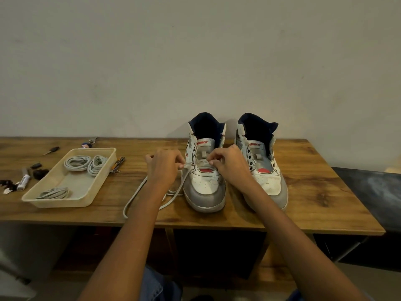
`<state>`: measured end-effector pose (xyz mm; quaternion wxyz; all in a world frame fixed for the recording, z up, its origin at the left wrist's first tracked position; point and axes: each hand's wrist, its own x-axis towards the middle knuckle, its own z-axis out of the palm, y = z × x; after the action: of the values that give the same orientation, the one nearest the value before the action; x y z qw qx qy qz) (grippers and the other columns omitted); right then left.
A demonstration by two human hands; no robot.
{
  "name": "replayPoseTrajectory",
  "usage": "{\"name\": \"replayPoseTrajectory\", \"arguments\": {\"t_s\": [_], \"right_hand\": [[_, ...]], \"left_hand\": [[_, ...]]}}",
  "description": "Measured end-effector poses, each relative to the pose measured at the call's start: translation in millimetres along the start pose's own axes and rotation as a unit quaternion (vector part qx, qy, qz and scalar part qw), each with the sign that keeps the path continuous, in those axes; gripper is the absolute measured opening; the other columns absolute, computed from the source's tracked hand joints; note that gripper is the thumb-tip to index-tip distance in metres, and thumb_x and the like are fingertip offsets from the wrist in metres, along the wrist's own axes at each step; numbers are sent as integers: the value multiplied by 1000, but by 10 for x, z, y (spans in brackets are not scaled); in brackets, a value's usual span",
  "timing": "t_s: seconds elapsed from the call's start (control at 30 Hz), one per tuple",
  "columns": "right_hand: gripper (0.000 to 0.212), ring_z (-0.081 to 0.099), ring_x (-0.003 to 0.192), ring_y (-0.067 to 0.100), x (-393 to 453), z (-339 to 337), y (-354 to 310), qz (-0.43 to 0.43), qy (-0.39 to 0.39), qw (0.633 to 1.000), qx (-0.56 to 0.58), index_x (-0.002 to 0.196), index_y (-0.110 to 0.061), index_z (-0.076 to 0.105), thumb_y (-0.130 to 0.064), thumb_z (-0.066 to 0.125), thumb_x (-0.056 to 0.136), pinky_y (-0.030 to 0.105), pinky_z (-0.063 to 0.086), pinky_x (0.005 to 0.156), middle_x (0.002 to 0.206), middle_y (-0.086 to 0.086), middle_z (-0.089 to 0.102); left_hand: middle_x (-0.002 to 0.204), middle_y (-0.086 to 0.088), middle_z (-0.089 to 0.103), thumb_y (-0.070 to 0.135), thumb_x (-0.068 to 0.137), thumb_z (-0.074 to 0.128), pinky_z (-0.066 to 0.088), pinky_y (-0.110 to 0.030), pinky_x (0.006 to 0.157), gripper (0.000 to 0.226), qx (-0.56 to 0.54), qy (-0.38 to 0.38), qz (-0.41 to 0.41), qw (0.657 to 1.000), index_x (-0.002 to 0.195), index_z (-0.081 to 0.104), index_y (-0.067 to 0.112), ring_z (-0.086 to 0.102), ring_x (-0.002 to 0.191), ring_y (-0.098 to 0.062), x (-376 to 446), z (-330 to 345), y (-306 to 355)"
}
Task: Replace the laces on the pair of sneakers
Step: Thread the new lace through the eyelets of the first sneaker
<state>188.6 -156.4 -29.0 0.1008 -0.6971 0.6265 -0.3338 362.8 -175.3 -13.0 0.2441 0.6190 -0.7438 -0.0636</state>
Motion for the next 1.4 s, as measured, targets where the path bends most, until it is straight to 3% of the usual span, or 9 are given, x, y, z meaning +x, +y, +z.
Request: {"name": "replayPoseTrajectory", "arguments": {"t_s": [0.13,0.37,0.5,0.6,0.73,0.87,1.0,1.13,1.4], "right_hand": [[11,54,101,18,5,16,-6,-6,-6,1000,9,96,-20,71,-21,65,87,39,49,86,88,-9,63],[31,43,102,21,-43,86,-126,-27,5,990,-135,116,-16,65,-32,45,99,27,36,75,107,5,61],[27,40,99,19,-44,75,-129,-20,-3,996,-91,116,-18,67,-29,51,96,25,31,73,104,4,59],[24,40,96,17,-20,-10,-45,-14,-25,1000,-6,114,-22,69,-25,61,91,26,33,76,101,2,62],[19,50,96,22,-9,-19,-22,-11,-27,999,36,105,-24,73,-21,66,87,39,46,84,96,3,65],[20,39,94,14,-8,-9,-31,-10,-25,999,-24,108,-23,71,-23,62,91,26,32,77,101,2,63],[30,36,96,13,-46,-13,-88,-14,-24,998,-54,118,-19,66,-34,56,93,26,33,77,106,3,61],[29,40,105,22,-64,60,-170,-19,-17,992,-122,118,-20,65,-34,51,96,30,39,78,109,8,56],[23,39,109,24,-55,103,-215,-7,-22,994,-110,113,-14,64,-23,52,95,27,36,77,112,8,55]], "left_hand": [[95,6,65,41,92,52,40,-43,94,23,-72,-50,-25,996,100,64,23,57,94,-15,40,70,49],[89,7,67,29,84,67,43,-40,92,8,-79,-59,-33,995,90,69,25,59,94,-14,36,47,104],[79,11,62,30,78,73,47,-39,86,6,-90,-71,-22,993,80,67,28,60,87,-12,19,-5,61],[76,14,61,25,76,75,40,-34,87,11,-52,-5,-6,999,74,65,30,55,83,-7,33,-51,-4],[81,7,61,10,83,65,29,-30,84,18,14,87,17,996,69,65,22,50,83,-10,14,-38,3],[93,4,67,13,85,64,38,-35,91,12,-4,35,-28,999,81,67,24,57,91,-14,58,16,-4],[108,4,63,20,87,63,43,-45,94,16,-66,9,16,998,101,63,25,53,108,-18,94,53,50],[111,6,61,31,86,62,31,-41,95,13,11,-19,32,999,98,65,27,44,116,-18,69,82,138],[105,6,64,35,86,62,27,-37,93,13,56,-42,38,997,92,67,25,43,115,-16,51,72,156]]}}
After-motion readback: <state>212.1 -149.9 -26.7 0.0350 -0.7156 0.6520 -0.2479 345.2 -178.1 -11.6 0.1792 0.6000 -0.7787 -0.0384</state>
